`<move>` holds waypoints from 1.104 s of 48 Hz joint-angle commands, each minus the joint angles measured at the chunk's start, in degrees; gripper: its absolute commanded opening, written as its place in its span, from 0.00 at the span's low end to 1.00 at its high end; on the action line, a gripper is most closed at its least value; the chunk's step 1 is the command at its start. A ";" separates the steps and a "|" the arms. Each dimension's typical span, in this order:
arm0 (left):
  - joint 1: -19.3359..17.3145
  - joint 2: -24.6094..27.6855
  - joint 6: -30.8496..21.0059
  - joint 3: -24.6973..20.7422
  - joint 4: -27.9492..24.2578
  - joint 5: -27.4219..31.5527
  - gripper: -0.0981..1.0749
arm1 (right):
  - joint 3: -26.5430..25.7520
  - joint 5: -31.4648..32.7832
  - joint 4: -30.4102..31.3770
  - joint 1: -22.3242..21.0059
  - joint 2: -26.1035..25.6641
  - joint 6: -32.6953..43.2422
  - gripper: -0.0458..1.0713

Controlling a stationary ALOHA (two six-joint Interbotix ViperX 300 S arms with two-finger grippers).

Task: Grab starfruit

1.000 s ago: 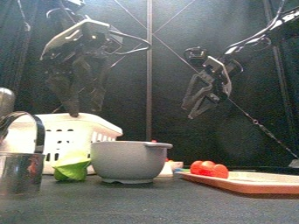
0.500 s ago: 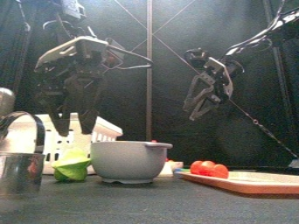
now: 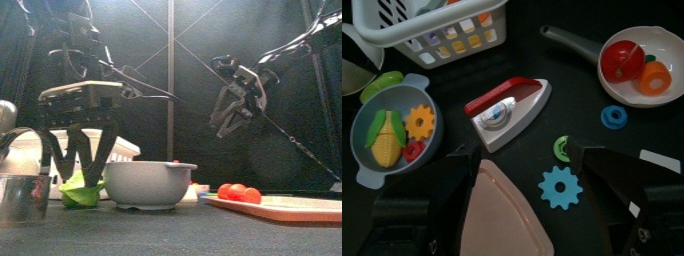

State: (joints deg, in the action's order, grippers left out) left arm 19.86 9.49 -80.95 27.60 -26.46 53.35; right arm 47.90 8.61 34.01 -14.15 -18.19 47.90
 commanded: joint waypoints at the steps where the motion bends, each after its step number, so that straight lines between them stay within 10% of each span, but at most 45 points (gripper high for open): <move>1: -0.44 -0.18 -0.26 -1.41 -0.35 0.18 0.92 | -0.53 -0.44 0.09 0.18 -0.88 0.00 0.92; 53: -2.02 2.72 -0.53 -1.58 0.53 0.09 0.89 | -0.44 -0.35 0.18 0.26 -0.62 -0.09 0.92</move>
State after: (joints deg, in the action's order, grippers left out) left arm 17.93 12.83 -81.39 27.33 -25.75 53.44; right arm 47.90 8.61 34.19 -13.97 -18.19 47.90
